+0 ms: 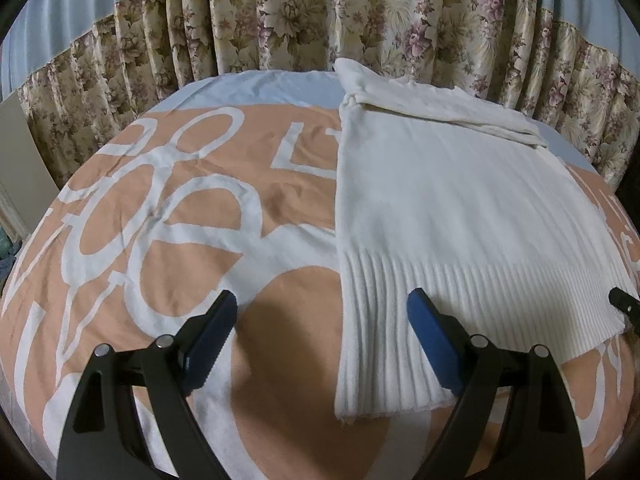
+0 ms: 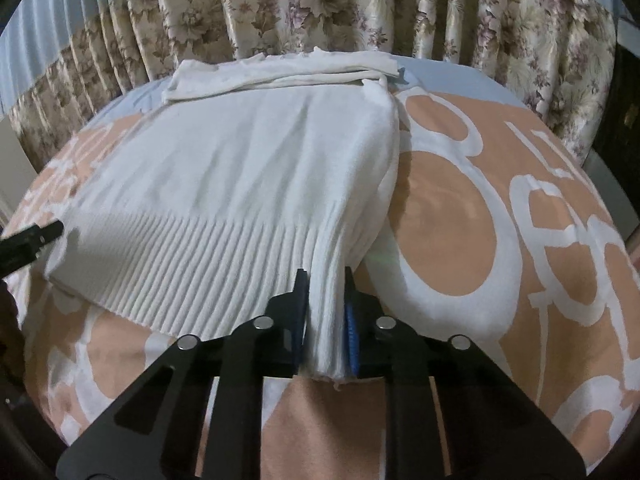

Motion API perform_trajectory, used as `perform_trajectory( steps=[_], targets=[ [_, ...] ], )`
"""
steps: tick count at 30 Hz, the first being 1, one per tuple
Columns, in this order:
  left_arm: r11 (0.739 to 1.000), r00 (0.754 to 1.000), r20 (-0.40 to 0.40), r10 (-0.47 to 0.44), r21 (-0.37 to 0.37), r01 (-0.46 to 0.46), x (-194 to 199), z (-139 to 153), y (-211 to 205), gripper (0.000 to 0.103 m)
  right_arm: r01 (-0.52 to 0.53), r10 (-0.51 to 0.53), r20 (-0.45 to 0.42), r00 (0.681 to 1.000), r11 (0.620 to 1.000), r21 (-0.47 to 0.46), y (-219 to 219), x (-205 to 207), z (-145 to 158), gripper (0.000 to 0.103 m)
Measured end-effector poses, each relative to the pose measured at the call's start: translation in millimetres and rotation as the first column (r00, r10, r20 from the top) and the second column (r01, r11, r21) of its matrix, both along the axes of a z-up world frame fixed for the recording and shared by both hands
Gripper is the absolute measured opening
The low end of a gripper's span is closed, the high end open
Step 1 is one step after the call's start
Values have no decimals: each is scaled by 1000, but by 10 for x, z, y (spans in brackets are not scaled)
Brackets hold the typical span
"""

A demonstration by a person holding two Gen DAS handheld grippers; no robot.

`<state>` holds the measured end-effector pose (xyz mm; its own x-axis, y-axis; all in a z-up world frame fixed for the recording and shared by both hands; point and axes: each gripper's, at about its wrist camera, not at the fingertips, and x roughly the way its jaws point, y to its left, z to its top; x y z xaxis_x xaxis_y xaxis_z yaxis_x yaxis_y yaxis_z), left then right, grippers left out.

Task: Fold small clothes
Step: 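Grasp the ribbed hem with the right gripper while the left gripper grasps beside it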

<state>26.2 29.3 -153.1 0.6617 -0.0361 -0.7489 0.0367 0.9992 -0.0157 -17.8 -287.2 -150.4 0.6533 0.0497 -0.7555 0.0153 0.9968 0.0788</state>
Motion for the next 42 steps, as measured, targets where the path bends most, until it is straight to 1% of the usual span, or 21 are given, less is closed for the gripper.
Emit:
perform_trajectory(
  steps=[1,5,10,12,13,14,17,20,22,23,24,26,27,29,31,32,33,34,38,42],
  targets=[
    [1000,1000,0,0,-3,0,-11,4,2,88,4,-4,2,1000,1000,8,-15,-4,3,13],
    [1000,1000,-22,-8,-27,8,-58,-18,14,88,9,-9,0,1000,998,55,-73,-2,11,12],
    [994,997,-56,-44,-98,39,-134,-63,26,88,9,-9,-3,1000,998,66,-72,0,10,12],
    [992,997,-55,-56,-113,49,-152,-62,4,88,9,-9,-3,1000,998,58,-66,4,4,12],
    [991,996,-57,-64,-122,57,-153,-66,-9,90,7,-7,-3,1000,999,50,-64,5,3,13],
    [990,995,-63,-72,-126,63,-151,-68,-33,91,6,-5,-2,1000,999,40,-52,6,4,13],
    [991,995,-72,-76,-115,67,-136,-75,-92,93,5,-5,-2,1000,999,38,-50,2,-5,13],
    [997,993,-90,-70,-42,66,-102,-93,-202,93,6,-6,-3,1000,999,45,-50,1,-12,14],
    [997,993,-93,-74,-20,73,-88,-101,-257,92,5,-5,-4,1000,999,45,-51,-3,-15,16],
    [997,992,-94,-81,-19,79,-81,-106,-284,86,5,-4,-5,1000,999,45,-49,-2,-16,17],
    [996,992,-93,-87,-23,85,-75,-109,-300,82,5,-5,-5,1000,999,45,-48,0,-16,17],
    [995,992,-78,-100,-35,98,-83,-101,-326,67,5,-5,-6,1000,999,44,-45,2,-20,17],
    [994,992,-69,-110,-37,107,-88,-98,-341,62,5,-5,-5,1000,999,45,-48,-1,-18,17],
    [991,990,-55,-130,-42,128,-107,-94,-367,43,5,-5,-5,1000,999,45,-47,-1,-18,17],
    [989,989,-48,-139,-54,137,-107,-90,-374,36,5,-5,-5,1000,999,44,-46,-1,-19,17],
    [988,989,-47,-141,-63,138,-106,-88,-365,30,5,-5,-5,1000,999,45,-49,0,-19,17],
    [988,989,-46,-142,-73,139,-103,-85,-353,28,6,-5,-5,1000,999,45,-48,-1,-18,17],
    [988,989,-43,-140,-77,136,-102,-81,-345,21,6,-5,-5,1000,999,45,-48,-1,-18,17],
    [987,989,-43,-143,-82,139,-100,-61,-362,15,6,-5,-4,1000,999,45,-49,-1,-17,16],
    [987,990,-37,-136,-85,133,-120,-17,-360,14,7,-7,4,1000,998,66,-72,-7,-10,13]
  ],
)
